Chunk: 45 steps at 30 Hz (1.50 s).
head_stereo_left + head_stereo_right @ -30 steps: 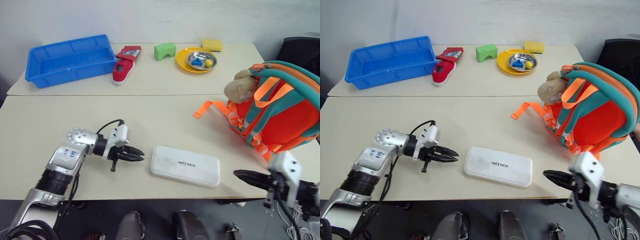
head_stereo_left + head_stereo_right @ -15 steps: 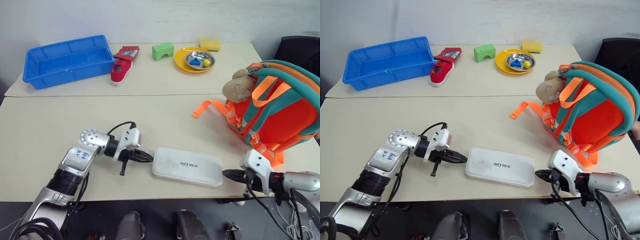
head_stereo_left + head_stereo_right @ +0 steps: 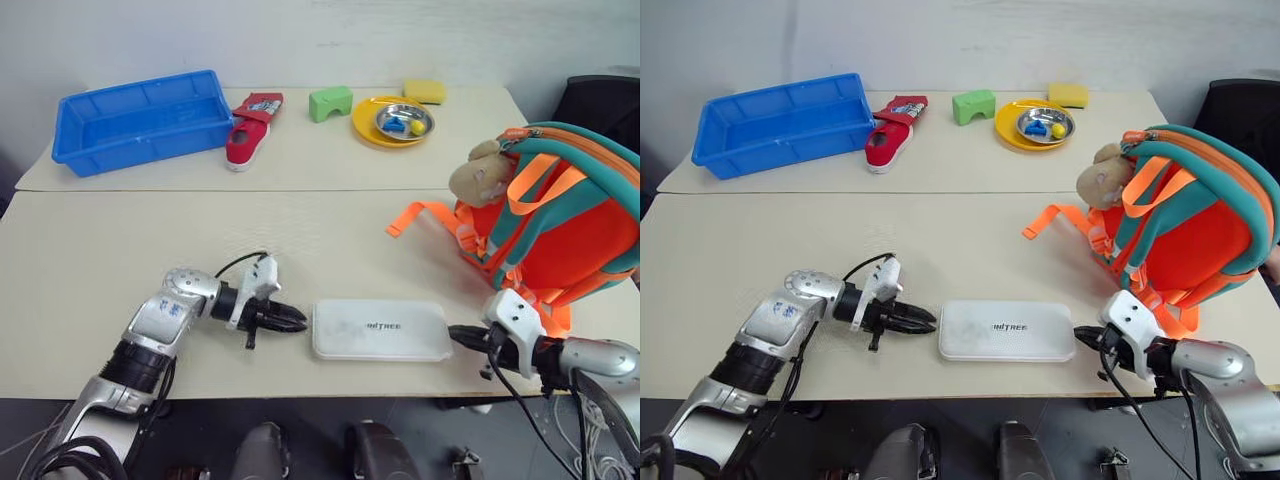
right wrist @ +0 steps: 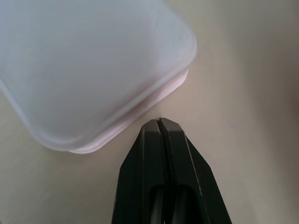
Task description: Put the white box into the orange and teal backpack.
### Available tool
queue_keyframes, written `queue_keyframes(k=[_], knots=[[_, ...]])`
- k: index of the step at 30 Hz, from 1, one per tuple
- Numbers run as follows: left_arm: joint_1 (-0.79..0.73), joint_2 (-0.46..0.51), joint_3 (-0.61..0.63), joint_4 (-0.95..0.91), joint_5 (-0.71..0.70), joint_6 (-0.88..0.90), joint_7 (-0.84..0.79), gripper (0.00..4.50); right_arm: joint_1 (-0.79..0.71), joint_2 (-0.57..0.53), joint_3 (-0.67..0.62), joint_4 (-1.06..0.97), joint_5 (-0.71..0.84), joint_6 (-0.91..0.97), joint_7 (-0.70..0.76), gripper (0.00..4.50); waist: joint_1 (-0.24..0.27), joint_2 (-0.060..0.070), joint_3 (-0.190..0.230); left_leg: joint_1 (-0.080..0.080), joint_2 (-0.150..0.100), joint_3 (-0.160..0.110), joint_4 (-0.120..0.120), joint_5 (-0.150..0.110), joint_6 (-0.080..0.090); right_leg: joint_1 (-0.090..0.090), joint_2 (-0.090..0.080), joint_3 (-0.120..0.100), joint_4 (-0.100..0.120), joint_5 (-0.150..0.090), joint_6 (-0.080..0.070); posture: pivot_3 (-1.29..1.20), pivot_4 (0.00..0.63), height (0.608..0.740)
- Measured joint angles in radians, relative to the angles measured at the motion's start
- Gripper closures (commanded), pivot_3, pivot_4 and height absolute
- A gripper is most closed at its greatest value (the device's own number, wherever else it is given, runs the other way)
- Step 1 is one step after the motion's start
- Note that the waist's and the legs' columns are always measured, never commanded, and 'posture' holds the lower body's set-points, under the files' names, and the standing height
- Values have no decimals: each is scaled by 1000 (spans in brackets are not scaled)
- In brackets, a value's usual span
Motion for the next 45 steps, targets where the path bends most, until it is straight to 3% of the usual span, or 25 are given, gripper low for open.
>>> queue_keyframes(k=[4, 9, 15, 25, 31, 34, 39, 42, 45], knots=[[-20, 127, 24, -17, -121, 309, -60, 1466, 29, -1, -4, -23, -9, -19, 0, 4500, -11, 0, 0, 0, 0, -2, -3, 0, -3, -1, 1, -1, 0, 0, 0, 0, 150, 740], [-25, 150, 23, -71, -215, 546, -55, 13, 30, 1, 1, -24, -21, -33, -10, 4500, -2, 0, 0, 0, 0, -4, -1, 0, -3, 1, 0, -2, -1, 0, -1, 0, 150, 740], [-71, 51, 60, -61, -253, 730, 76, 13, 8, 30, 44, -47, -40, -32, -34, 4500, 3, 0, -1, 0, -1, -8, 1, 0, -3, 3, -1, -5, -1, 0, -1, 0, 150, 740], [-115, -56, 75, 0, -271, 735, 164, 13, -100, 119, 133, -87, -42, 49, -101, 4500, 18, 2, -2, 0, -2, -11, 5, 0, -3, 6, -2, -9, 0, 0, -1, 0, 150, 740], [-147, -176, 120, 63, -275, 733, 241, 13, -148, 146, 147, -88, -37, 107, -140, 4500, 34, 2, -2, -3, -3, -16, 8, -1, -1, 7, -4, -13, 0, 0, -1, 0, 150, 740], [-164, -205, 141, 92, -275, 733, 278, 586, -144, 140, 147, -87, -52, 115, -144, 4500, 31, 2, -2, -3, -3, -16, 8, -1, -1, 7, -4, -13, 0, 0, -1, 0, 150, 740], [-180, -181, 164, 122, -291, 747, 290, 2252, -106, 139, 143, -102, -48, 108, -136, 4500, 21, 2, -2, -6, -2, -16, 7, -1, -3, 3, -1, -13, 0, 0, -1, 0, 150, 740], [-201, -156, 187, 121, -335, 767, 267, 3029, -91, 139, 133, -106, -48, 99, -136, 4500, 18, 2, -2, -7, -1, -16, 7, -1, -4, 3, -1, -14, -1, 0, -1, 0, 150, 740], [-217, -131, 222, 121, -351, 793, 274, 3265, -81, 139, 117, -106, -49, 98, -138, 4500, 16, 2, -2, -6, -1, -16, 7, -1, -4, 3, -1, -13, -1, 0, -1, 0, 150, 740]])
